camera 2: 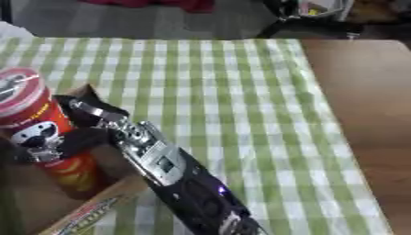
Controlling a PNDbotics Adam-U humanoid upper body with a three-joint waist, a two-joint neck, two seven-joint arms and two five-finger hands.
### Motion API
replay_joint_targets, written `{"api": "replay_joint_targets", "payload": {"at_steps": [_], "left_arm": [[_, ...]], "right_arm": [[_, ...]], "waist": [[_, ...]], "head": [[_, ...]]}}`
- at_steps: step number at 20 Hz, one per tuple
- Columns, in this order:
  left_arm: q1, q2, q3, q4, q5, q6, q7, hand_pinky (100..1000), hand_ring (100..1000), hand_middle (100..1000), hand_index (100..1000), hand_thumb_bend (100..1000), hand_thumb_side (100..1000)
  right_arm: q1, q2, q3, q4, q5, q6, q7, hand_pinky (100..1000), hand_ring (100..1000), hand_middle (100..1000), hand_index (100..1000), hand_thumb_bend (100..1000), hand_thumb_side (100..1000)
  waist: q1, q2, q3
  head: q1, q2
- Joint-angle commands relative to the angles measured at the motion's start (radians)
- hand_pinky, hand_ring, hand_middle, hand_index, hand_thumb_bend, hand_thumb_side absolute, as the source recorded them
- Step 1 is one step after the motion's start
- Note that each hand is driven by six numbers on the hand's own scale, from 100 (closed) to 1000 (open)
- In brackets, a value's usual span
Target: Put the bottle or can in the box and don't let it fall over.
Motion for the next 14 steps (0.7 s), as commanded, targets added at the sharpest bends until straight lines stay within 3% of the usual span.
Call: {"api": "replay_joint_targets", "payload": {"at_steps": [1, 14], "left_arm": [[-0.007, 0.024, 0.010, -0.014, -0.005, 0.002, -0.002, 864, 867, 748, 773, 520, 681], [0.006, 0.032, 0.013, -0.011, -0.009, 0.004, -0.004, 865, 867, 745, 773, 524, 679]], "right_arm": [[-0.020, -0.010, -0.014, -0.045, 0.022, 0.001, 0.013, 1000, 1000, 1000, 950, 716, 385], [-0.019, -0.084, -0.030, -0.154, -0.020, 0.055, 0.041, 1000, 1000, 1000, 962, 717, 422]], "waist": [[0.009, -0.021, -0.002], [0.012, -0.037, -0.030]], "head": [[0.001, -0.002], [0.017, 0.007]]}}
